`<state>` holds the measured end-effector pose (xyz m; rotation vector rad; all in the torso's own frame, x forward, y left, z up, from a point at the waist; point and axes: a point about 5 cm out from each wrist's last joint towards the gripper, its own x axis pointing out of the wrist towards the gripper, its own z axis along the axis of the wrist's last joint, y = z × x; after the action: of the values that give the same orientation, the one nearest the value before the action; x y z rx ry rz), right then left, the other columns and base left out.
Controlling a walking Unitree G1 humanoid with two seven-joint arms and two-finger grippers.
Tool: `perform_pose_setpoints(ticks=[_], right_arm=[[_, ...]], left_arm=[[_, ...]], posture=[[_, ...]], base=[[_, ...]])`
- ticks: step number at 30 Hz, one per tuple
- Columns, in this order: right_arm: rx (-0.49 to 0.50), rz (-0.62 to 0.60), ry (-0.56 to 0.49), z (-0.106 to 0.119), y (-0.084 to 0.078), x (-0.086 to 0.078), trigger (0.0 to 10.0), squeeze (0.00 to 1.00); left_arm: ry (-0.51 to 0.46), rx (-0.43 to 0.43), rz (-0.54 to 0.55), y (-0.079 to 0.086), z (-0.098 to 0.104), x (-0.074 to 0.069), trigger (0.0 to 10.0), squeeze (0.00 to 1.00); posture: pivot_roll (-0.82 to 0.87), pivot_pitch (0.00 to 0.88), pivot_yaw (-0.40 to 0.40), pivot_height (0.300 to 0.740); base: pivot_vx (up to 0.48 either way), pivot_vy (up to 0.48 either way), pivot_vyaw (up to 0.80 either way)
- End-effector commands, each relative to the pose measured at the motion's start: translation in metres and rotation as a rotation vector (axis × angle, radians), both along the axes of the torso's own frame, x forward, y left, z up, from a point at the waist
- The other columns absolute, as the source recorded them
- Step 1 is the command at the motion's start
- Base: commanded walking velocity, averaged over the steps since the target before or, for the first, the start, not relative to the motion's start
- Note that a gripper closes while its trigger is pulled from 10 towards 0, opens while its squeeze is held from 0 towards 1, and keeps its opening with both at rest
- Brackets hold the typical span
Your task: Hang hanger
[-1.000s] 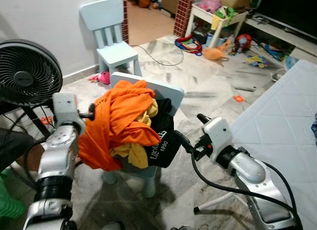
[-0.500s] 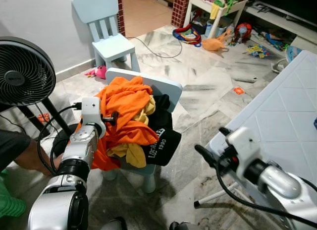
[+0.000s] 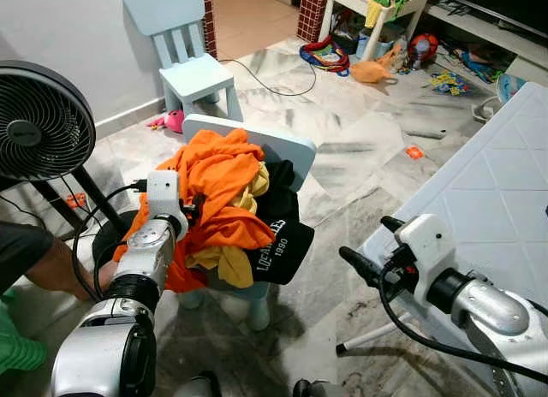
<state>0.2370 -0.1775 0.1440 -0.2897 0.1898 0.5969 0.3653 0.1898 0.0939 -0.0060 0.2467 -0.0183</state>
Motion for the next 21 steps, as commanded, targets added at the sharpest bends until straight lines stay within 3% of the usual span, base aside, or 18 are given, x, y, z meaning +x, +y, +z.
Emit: perform_pose_setpoints(ticks=[1,12,21], right_arm=[[-0.002,-0.004,0.002,-0.001,0.0,0.001,10.0,0.0],[0.015,0.003,-0.011,-0.004,0.008,0.01,10.0,0.0],[0.008,0.028,-0.023,-0.004,0.011,0.014,10.0,0.0]], left_arm=[[-0.032,0.04,-0.004,0.003,0.003,-0.001,0.0,0.0],[-0.074,0.059,0.0,0.011,0.002,-0.007,0.0,0.0],[0.049,0.024,0.067,0.02,-0.022,-0.018,0.0,0.0]], posture=[[-0.25,0.172,-0.039,0.74],[-0.22,0.15,-0.046,0.74],[-0.22,0.146,-0.054,0.74]], base=[[0.0,0.0,0.0],[0.0,0.0,0.0],[0.0,0.0,0.0]])
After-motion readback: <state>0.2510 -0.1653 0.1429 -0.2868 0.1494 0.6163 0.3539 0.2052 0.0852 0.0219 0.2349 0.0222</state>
